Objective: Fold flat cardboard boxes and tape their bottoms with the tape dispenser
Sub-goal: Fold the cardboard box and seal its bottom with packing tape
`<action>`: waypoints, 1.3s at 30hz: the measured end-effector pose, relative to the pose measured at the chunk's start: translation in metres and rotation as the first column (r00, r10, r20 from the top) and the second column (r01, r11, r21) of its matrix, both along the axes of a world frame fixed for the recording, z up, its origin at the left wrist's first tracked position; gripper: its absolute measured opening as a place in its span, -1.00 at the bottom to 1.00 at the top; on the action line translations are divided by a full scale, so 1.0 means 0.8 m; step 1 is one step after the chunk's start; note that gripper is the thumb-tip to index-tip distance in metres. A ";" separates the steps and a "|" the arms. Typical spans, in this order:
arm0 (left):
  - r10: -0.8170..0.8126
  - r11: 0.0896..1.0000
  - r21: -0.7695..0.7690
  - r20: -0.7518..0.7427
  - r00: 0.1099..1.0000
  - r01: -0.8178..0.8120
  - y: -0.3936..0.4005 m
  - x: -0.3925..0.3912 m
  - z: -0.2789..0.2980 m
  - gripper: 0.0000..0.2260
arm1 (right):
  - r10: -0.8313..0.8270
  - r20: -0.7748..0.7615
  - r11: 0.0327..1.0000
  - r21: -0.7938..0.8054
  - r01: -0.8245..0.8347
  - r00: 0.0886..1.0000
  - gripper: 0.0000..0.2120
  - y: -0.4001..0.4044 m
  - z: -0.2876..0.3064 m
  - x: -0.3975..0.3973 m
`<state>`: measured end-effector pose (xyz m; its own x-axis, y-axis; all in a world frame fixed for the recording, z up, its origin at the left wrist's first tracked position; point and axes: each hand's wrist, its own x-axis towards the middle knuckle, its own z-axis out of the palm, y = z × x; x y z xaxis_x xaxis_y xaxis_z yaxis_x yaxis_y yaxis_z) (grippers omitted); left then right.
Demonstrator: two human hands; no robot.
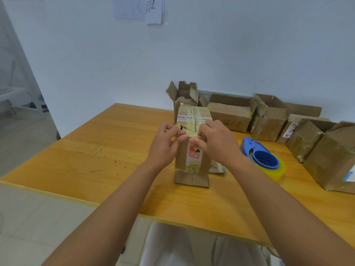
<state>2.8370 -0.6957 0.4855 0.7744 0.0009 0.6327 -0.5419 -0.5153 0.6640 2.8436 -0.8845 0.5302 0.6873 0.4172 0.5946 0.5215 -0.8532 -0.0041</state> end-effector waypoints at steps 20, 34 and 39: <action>-0.148 0.913 -0.396 -0.103 0.984 0.096 0.002 -0.011 -0.017 -0.83 | -0.035 -0.040 0.993 -0.112 0.030 0.999 -0.66 0.020 0.014 0.004; 0.191 0.955 -0.228 -0.025 0.981 -0.192 -0.046 -0.038 -0.029 -0.82 | 0.041 -0.064 0.999 -0.023 -0.042 0.997 -0.80 0.004 0.000 -0.005; 0.203 0.978 -0.037 -0.075 0.976 -0.206 -0.029 -0.034 0.003 -0.74 | 0.095 -0.186 0.995 -0.015 -0.100 0.978 -0.76 -0.023 0.012 -0.008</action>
<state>2.8100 -0.7186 0.4878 0.7975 0.1904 0.5725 -0.3795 -0.5795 0.7212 2.8371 -0.9028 0.5397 0.7398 0.5004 0.4497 0.5943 -0.7994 -0.0882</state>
